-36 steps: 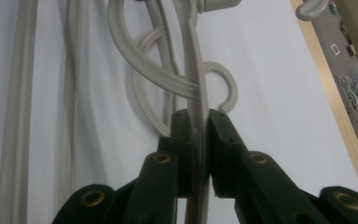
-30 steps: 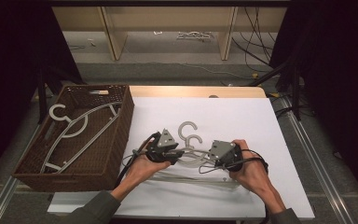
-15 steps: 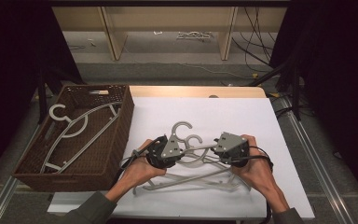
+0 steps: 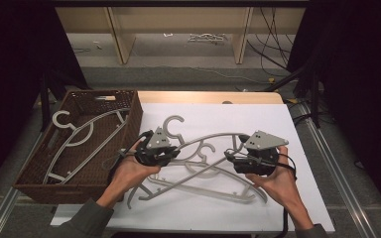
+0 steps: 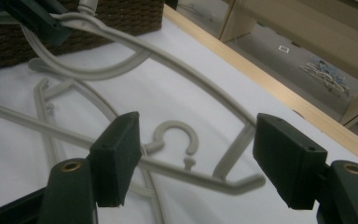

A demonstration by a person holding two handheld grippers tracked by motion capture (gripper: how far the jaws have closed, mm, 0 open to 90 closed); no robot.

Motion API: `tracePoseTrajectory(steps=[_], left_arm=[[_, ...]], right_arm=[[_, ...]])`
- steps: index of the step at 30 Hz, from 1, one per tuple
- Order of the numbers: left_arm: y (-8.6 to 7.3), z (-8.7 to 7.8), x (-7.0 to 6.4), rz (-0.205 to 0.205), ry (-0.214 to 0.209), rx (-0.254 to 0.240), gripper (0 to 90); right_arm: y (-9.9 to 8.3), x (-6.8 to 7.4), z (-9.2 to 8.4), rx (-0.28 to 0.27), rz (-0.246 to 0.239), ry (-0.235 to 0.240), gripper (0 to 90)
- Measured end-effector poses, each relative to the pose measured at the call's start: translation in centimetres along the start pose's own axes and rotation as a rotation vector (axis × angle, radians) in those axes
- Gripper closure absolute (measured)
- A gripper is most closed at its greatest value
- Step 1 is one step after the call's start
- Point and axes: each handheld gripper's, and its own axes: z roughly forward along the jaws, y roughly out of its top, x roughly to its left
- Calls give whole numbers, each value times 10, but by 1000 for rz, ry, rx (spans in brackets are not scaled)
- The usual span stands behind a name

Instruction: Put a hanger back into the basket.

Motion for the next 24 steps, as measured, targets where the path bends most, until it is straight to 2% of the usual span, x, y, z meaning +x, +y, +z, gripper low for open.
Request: tracePoseTrajectory(steps=[2,3,4,5,6,7,8,11,12,17,19,20,24], left_arm=[[0,-2,3,0,5,-5,822],[0,-4,5,-19,7,-11,822],[0,-8,9,-36,11,-18,822],[0,-8,9,-36,11,-18,822],[-1,-13,13,-58,7,-29,822],[-1,-13,13,-58,7,-29,822],[-2,-18,15,-70,6,-36,822],[-3,-21,17,-80,-10,-43,822],[-3,-25,18,-106,-6,-54,822],[1,-30,24,-129,-22,-88,822],[4,-34,26,-163,-42,-110,821],[7,-39,27,-170,-67,-115,822],[16,-49,28,-153,-67,-116,821]], right_arm=[[-1,0,-1,-8,9,2,330],[-2,0,-2,-17,18,2,329],[-5,1,-4,-27,57,5,319],[-5,1,-4,-27,57,5,319],[-10,1,-5,-39,84,6,317],[-10,1,-5,-39,84,6,317],[-15,0,-6,-45,110,8,309],[-21,-1,-6,-42,137,8,303],[-26,-2,-6,-33,153,6,296],[-34,0,-2,-27,159,2,297],[-36,1,0,-27,160,0,297],[-39,2,2,-21,156,4,297],[-43,2,6,-13,150,6,296]])
